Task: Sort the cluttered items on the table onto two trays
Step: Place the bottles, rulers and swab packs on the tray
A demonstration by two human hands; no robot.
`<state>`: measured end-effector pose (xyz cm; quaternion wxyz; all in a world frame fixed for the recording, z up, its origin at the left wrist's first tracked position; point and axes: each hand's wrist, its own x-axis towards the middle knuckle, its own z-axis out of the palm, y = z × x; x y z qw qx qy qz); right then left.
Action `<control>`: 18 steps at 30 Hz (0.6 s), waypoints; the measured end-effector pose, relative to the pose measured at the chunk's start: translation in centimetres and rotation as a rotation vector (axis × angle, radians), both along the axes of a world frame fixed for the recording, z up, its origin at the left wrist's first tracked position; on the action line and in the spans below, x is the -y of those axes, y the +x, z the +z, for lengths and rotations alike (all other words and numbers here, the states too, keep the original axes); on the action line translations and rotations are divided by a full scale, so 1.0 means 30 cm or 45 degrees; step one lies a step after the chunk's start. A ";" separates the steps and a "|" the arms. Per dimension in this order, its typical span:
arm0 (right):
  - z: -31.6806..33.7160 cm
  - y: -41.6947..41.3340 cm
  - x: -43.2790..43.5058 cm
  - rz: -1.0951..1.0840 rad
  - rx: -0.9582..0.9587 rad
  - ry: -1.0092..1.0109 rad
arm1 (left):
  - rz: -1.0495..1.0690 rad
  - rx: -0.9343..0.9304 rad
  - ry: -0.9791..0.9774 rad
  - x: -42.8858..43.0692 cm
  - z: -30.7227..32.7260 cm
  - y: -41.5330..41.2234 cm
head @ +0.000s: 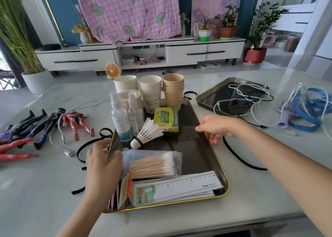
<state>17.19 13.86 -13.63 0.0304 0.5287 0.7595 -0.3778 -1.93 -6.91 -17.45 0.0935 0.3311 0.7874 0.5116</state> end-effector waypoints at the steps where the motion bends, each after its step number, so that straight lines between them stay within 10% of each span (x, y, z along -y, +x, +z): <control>1: -0.008 -0.011 0.007 0.004 0.039 0.089 | -0.004 0.026 -0.001 0.003 -0.004 0.001; 18: -0.142 -0.103 0.008 -0.297 -0.035 0.815 | 0.114 0.378 0.244 -0.007 -0.005 -0.013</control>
